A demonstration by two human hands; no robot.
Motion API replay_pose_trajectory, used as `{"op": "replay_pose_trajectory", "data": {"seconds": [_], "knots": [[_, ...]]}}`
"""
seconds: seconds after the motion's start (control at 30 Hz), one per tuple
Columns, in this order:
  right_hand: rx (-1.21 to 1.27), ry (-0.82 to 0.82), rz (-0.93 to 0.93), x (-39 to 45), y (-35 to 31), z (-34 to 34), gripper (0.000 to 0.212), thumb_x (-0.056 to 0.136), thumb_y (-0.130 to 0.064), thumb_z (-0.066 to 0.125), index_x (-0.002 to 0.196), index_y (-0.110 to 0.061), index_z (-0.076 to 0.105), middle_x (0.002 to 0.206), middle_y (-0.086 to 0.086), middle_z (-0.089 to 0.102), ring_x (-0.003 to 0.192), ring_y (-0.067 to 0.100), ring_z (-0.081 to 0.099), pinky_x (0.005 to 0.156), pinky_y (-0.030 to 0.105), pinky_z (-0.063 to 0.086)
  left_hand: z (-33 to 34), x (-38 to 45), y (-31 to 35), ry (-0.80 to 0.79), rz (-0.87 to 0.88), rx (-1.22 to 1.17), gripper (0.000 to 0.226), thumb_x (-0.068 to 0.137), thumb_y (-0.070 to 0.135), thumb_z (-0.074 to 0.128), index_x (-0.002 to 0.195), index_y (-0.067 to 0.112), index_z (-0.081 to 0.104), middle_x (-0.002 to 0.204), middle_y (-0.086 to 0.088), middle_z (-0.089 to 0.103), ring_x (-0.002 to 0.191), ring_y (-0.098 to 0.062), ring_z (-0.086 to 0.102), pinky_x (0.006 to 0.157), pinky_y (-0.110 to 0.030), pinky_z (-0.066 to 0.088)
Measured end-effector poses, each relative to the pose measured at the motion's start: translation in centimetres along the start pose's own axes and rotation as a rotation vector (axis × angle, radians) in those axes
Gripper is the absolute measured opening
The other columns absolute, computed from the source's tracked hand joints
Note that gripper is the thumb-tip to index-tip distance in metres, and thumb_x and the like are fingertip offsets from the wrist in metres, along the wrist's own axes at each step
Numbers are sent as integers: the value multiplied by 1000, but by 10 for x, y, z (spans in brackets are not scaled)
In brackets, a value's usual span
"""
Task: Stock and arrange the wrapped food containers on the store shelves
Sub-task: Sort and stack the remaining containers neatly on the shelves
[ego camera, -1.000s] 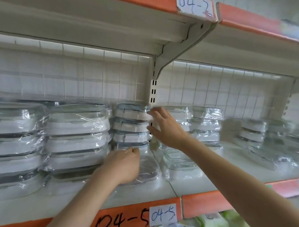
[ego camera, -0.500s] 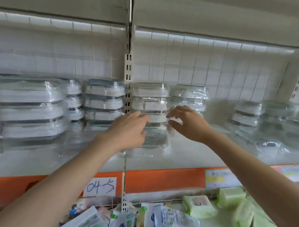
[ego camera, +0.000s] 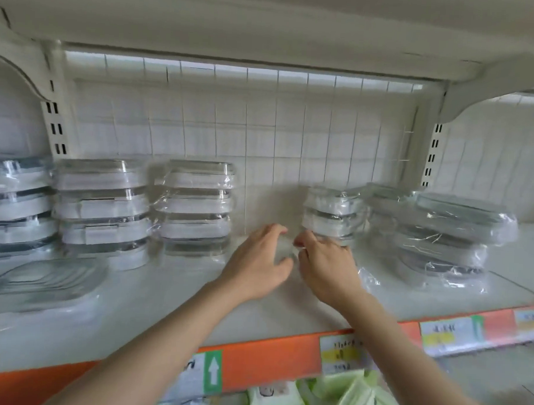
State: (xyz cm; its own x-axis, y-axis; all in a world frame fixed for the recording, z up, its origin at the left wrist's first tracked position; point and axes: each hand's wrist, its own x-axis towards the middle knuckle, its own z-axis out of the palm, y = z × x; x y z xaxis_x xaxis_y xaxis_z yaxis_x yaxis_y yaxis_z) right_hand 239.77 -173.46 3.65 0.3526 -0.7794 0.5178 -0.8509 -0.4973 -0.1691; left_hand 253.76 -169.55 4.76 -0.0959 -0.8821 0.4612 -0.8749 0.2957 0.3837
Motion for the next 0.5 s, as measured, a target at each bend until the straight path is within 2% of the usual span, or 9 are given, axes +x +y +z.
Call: {"op": "replay_pose_trajectory", "data": {"seconds": [0.07,0.13,0.2,0.27,0.33,0.43,0.5], "knots": [[52,49,-20,4,4,0,23,90,-16,38,111,-17,44,109,3,62,100,29,56,70,35,25,11,5,-1,-15,52,-22,66,85,13,53,146,17,28,151,1,31,138,-11,28,109,-14,17],[115,59,-51,2,3,0,22,86,-9,40,108,-12,42,108,5,54,91,33,54,67,33,23,18,3,-8,-71,104,-23,73,85,10,55,149,18,21,154,4,26,139,-4,22,105,-1,9],[236,27,-77,2,1,-1,23,83,-3,39,105,-8,42,108,7,45,89,36,51,66,34,27,21,0,-11,-123,111,-36,73,87,14,57,149,22,20,153,7,28,136,1,22,102,3,8],[309,-7,-51,7,5,-7,23,83,-3,39,105,-8,44,109,8,43,95,34,50,70,35,33,19,0,-9,-137,119,-7,69,89,23,59,148,27,22,149,10,33,135,1,25,104,-1,12],[227,29,-40,21,17,-17,27,84,-9,43,111,-11,48,114,5,43,106,29,46,79,34,35,14,0,-9,-94,151,130,68,87,36,58,146,29,26,136,10,41,128,-4,31,104,-9,20],[53,227,-78,61,39,-33,40,85,-19,48,124,-15,47,128,5,39,120,24,35,95,35,29,2,-1,-8,18,119,373,64,79,61,44,139,41,38,104,9,37,106,-8,34,92,-23,26],[-59,197,-50,87,53,-36,55,86,-23,49,138,-14,34,146,11,26,136,28,20,108,38,20,0,-1,-6,66,95,455,61,75,73,40,122,37,56,98,8,36,101,-10,36,88,-25,24]]}}
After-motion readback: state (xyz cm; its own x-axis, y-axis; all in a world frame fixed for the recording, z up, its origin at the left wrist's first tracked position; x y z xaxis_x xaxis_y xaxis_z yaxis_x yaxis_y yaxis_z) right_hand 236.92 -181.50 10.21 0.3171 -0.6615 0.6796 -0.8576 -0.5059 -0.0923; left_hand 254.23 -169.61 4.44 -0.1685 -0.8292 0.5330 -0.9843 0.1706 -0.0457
